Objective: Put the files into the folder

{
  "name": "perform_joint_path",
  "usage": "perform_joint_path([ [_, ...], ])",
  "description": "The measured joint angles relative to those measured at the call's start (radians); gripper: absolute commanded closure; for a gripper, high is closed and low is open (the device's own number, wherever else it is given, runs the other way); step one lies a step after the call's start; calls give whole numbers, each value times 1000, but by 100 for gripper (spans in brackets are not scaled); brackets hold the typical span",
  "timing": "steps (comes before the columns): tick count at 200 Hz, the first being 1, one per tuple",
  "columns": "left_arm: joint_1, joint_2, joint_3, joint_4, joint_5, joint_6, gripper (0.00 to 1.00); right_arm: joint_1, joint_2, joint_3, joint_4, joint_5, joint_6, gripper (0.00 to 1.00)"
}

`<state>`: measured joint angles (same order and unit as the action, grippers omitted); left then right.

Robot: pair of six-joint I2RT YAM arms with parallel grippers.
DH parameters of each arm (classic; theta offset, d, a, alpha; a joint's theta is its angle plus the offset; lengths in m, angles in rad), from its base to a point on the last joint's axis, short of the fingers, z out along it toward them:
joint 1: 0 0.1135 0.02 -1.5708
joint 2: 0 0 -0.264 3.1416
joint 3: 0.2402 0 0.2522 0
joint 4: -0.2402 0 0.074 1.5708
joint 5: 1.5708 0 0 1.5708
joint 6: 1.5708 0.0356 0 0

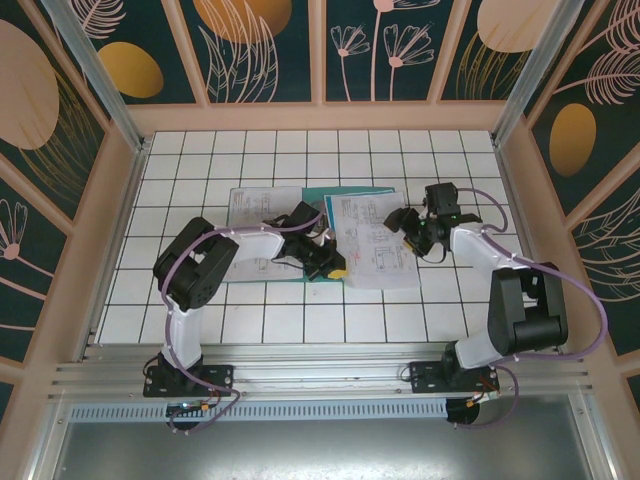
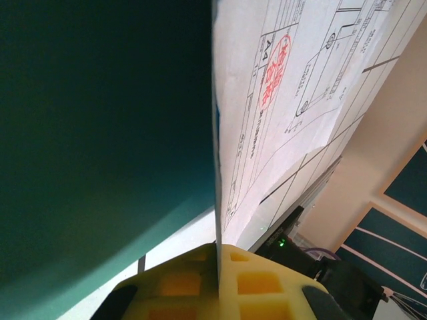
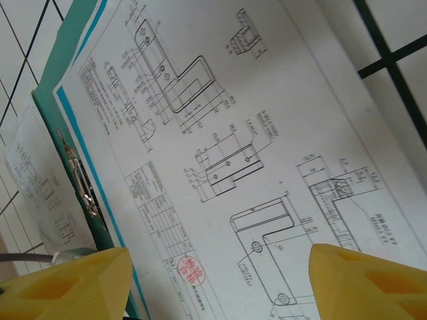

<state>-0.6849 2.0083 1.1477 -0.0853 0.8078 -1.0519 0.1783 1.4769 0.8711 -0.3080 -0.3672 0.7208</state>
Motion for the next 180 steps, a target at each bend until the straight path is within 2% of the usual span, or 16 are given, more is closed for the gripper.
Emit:
perform_joint_path([
  [57,27,29,44,-51,21,53,100,13,16,4,17,0,4,29],
  [133,63,29,39,-72,22,58,100,55,85,38,32,-2,21,28],
  [180,77,29,20,-72,18,53,82,121,174,98,50,-23,30,28],
])
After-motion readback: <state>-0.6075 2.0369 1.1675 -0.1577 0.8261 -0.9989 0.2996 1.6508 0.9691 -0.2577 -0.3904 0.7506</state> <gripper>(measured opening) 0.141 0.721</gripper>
